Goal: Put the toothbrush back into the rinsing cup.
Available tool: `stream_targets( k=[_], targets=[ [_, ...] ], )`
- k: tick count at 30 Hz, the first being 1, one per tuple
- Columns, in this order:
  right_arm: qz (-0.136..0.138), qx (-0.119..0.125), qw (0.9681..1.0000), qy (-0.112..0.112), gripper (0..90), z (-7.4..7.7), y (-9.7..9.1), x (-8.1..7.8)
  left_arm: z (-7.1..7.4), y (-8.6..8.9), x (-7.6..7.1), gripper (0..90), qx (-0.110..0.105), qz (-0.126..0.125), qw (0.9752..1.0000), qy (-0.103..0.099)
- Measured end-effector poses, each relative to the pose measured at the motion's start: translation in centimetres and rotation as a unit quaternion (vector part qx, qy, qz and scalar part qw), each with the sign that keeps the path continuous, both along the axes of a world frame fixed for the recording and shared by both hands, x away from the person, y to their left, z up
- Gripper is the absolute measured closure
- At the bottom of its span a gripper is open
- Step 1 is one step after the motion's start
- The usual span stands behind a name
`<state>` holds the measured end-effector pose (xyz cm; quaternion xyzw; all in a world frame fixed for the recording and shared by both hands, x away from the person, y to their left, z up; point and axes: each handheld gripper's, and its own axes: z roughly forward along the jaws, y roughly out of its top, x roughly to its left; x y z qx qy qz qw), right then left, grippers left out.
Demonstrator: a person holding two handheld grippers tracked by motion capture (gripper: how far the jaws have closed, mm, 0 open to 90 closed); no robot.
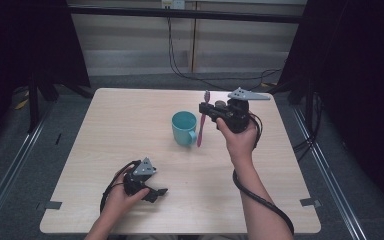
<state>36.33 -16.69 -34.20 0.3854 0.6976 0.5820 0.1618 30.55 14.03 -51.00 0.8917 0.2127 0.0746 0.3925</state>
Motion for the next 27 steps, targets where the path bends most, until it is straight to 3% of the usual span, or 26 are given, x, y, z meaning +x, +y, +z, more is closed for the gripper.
stream_targets(
  k=[27],
  targets=[
    [-0.023, 0.015, 0.9995, -0.018, 84.0, 1.8, 0.3, 2.3, 0.0, 0.0, 0.0, 13.0, 0.001, 0.000, 1.0000, 0.001]
  ],
)
